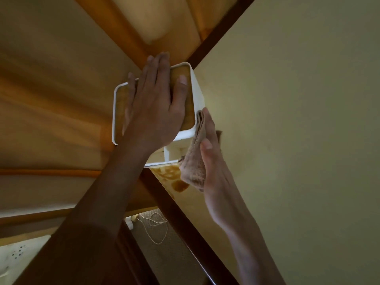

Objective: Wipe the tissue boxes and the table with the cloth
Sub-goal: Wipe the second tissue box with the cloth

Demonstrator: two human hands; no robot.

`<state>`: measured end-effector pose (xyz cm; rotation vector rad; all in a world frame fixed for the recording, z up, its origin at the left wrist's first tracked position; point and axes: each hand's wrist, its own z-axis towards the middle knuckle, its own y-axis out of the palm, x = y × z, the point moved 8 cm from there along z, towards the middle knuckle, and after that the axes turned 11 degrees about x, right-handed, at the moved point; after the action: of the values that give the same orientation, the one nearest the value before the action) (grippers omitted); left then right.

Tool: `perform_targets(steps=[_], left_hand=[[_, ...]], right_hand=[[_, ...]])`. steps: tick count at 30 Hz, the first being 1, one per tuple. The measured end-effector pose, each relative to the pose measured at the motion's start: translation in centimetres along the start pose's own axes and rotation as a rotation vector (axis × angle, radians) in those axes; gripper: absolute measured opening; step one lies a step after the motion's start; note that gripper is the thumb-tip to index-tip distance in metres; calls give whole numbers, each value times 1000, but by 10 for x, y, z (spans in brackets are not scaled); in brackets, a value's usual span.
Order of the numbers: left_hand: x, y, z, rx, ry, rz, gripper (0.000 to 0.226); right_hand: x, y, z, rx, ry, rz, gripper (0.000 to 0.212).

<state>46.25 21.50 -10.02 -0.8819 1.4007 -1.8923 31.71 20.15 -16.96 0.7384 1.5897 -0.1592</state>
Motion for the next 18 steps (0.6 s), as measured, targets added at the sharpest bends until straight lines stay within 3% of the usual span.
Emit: perform_targets(steps=[4, 7, 18], left_hand=[[0, -1, 2, 6, 4, 3, 66], [0, -2, 2, 13, -3, -6, 66], [1, -11, -1, 59, -54, -80, 67]], right_hand=[[3, -2, 37, 34, 52, -101, 63], [-8, -2, 77, 16, 42, -77, 46], [-35, -8, 114, 45, 56, -81, 44]])
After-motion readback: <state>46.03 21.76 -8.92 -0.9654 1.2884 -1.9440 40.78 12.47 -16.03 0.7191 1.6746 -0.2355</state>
